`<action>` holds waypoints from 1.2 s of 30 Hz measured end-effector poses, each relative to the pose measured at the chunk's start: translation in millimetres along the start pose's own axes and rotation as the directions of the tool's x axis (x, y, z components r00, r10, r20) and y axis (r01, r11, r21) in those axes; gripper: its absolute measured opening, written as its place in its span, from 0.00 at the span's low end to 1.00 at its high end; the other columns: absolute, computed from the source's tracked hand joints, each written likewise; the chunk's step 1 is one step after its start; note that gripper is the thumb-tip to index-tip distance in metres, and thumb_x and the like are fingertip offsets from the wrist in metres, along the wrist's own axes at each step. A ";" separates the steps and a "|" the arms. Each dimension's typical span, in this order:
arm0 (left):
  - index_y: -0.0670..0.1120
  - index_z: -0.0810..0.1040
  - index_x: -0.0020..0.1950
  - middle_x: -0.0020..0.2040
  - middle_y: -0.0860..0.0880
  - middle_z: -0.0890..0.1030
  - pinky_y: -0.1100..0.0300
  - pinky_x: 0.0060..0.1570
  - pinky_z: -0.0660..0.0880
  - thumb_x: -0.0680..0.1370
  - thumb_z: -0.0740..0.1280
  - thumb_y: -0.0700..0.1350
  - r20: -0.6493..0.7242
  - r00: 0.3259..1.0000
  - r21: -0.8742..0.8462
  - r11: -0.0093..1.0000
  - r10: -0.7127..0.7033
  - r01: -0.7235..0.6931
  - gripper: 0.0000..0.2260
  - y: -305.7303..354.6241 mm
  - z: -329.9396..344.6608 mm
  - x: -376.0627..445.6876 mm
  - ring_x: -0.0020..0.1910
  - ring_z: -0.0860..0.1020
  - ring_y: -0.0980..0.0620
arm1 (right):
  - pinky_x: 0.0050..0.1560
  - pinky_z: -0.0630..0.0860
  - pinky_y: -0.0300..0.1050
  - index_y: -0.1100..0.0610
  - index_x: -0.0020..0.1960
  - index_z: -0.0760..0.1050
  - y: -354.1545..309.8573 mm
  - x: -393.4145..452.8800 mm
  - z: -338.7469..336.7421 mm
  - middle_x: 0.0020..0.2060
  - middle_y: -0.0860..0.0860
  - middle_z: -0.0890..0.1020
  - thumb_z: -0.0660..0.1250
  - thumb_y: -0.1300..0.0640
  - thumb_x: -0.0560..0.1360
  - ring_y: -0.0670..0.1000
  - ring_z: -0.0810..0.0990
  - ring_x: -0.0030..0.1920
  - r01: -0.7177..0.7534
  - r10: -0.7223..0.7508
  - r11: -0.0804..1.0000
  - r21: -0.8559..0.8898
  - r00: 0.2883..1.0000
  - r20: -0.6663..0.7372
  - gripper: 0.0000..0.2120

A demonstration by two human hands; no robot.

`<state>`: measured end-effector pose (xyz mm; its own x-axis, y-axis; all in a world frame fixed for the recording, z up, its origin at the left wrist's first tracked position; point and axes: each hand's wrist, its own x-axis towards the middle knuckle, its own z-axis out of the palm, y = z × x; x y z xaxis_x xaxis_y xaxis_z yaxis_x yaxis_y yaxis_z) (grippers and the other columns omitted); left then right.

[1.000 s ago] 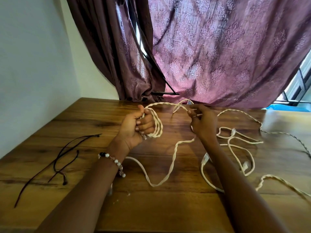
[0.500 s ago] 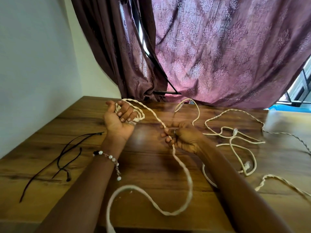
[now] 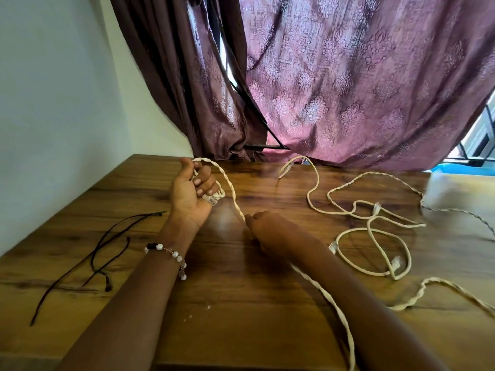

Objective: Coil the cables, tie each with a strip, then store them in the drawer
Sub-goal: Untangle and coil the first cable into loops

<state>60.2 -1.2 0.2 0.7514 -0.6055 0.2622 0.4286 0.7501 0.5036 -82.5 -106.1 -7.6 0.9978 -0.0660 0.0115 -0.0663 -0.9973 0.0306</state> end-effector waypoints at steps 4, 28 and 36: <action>0.47 0.67 0.38 0.22 0.54 0.63 0.67 0.19 0.60 0.83 0.50 0.54 0.042 0.998 -0.020 0.999 -0.045 0.046 0.17 -2.8 3.4 -2.4 0.17 0.60 0.59 | 0.55 0.73 0.47 0.65 0.69 0.66 0.2 -2.7 1.4 0.62 0.60 0.74 0.58 0.62 0.80 0.58 0.76 0.59 -0.012 0.009 0.998 -0.063 0.999 -0.048 0.18; 0.38 0.64 0.66 0.39 0.45 0.78 0.58 0.34 0.77 0.82 0.58 0.40 0.241 0.937 0.953 -0.123 -0.253 -0.278 0.14 -36.5 5.2 -20.8 0.34 0.79 0.51 | 0.35 0.67 0.43 0.59 0.50 0.70 28.2 -10.0 -16.2 0.41 0.52 0.79 0.74 0.64 0.67 0.53 0.77 0.39 0.188 -0.148 0.980 0.064 0.906 -0.396 0.16; 0.39 0.72 0.58 0.52 0.43 0.80 0.59 0.44 0.67 0.80 0.60 0.41 0.225 0.932 0.893 -0.443 0.284 -0.080 0.09 -12.0 -7.1 -9.2 0.49 0.77 0.47 | 0.32 0.79 0.47 0.61 0.43 0.78 66.5 -27.8 -27.3 0.33 0.55 0.83 0.62 0.76 0.71 0.55 0.83 0.32 -0.129 0.126 0.832 0.539 0.991 0.043 0.13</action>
<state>51.8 -2.8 -14.1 0.7094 -0.4112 0.5724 -0.6981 -0.5213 0.4908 -114.9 -169.7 21.4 0.9809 -0.1928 -0.0275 -0.1792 -0.8382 -0.5151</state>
